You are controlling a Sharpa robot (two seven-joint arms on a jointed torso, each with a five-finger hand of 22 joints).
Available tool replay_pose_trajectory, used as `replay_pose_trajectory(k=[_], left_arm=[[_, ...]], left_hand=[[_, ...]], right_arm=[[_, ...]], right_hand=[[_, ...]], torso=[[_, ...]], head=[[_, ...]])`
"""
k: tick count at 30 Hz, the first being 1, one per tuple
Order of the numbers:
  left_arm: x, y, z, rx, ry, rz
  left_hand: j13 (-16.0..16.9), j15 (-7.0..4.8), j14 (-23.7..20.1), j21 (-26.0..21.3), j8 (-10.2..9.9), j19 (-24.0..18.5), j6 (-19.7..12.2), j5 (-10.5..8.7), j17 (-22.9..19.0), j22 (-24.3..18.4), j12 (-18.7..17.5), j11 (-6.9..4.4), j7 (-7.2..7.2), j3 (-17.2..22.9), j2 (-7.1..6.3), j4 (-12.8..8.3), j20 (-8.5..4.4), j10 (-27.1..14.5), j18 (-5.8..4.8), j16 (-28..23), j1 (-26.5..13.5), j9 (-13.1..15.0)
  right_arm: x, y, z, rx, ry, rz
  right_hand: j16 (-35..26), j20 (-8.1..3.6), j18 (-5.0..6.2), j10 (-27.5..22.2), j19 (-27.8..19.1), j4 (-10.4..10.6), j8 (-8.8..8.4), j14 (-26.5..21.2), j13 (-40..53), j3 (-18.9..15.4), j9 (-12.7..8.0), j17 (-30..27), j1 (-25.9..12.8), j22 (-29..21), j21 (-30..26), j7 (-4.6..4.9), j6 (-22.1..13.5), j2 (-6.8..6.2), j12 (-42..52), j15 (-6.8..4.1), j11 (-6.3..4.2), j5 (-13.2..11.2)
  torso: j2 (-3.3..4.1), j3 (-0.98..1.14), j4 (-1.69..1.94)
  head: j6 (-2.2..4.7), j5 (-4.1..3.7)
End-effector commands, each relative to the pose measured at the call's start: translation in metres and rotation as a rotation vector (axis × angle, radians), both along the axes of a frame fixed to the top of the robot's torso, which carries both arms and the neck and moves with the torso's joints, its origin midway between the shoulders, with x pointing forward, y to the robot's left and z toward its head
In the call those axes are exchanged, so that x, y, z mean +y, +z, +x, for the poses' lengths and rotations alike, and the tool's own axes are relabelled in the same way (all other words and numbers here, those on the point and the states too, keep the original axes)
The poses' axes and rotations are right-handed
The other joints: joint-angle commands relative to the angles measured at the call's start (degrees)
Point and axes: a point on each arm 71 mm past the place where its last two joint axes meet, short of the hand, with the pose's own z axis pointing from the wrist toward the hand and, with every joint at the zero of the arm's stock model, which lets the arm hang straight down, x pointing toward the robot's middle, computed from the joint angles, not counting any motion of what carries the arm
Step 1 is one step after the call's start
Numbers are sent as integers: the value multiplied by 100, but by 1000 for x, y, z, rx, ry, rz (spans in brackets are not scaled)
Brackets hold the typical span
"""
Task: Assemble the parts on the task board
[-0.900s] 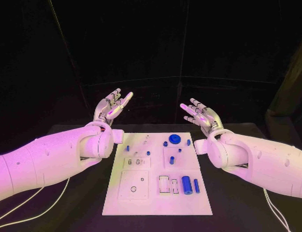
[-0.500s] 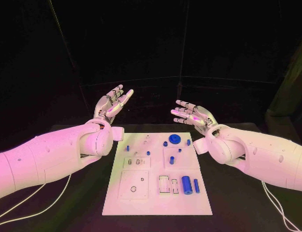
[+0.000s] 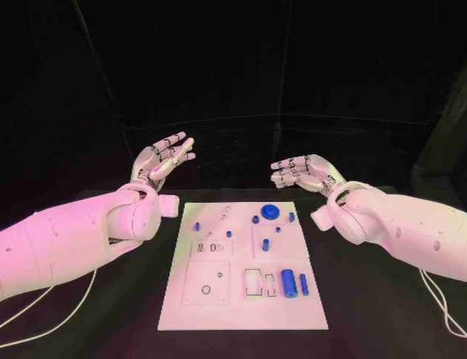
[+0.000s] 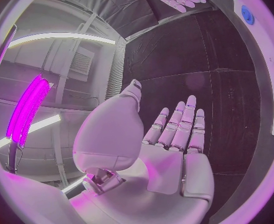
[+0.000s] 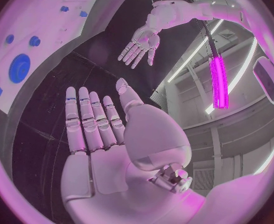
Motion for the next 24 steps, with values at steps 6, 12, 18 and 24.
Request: replay_pose_trajectory(k=[6,12,18,24], left_arm=[[-2,6,-13,-12,-117,33],[-6,11,-29,-1,-175,23],[-13,16,-45,10,-221,-6],[-19,19,-55,20,-255,-28]], left_hand=[[51,-556,1902,1040,489,2608,2202,-8,260,382,395,-426,420,-95,250,-387,-283,1918,308,562,78,167],[113,-743,2384,1092,529,3064,2619,-3,478,339,384,-616,267,-20,365,-685,-455,2500,319,637,267,155],[85,-725,2342,991,424,3079,2636,2,553,260,202,-598,282,96,414,-841,-448,2506,308,520,345,107],[70,-703,2308,944,369,3072,2616,-1,581,224,134,-573,310,118,414,-879,-432,2489,306,463,318,86]], right_arm=[[5,20,4,-168,73,-268],[10,26,7,-235,115,-476],[21,25,7,-274,156,-656],[30,24,6,-305,170,-798]], right_hand=[[273,-558,84,1573,1451,-375,74,1906,36,208,44,177,195,120,584,-101,1348,77,-19,-577,-434,90],[1021,-960,71,1852,2435,-360,-71,3064,27,330,12,666,292,471,1332,-205,1428,-79,-189,-889,-587,-29],[2805,-1038,12,1786,2739,-377,-274,2936,28,491,16,1748,139,942,2146,-229,1428,-168,-358,-972,-599,-89],[3641,-1038,24,1579,2714,-351,-278,2975,20,551,11,2510,53,1173,2513,-183,1353,-263,-371,-932,-560,-118]], torso=[[215,-14,32],[396,-45,65],[552,-78,179],[701,-95,254]], head=[[70,21],[70,-29],[64,-83],[112,-159]])
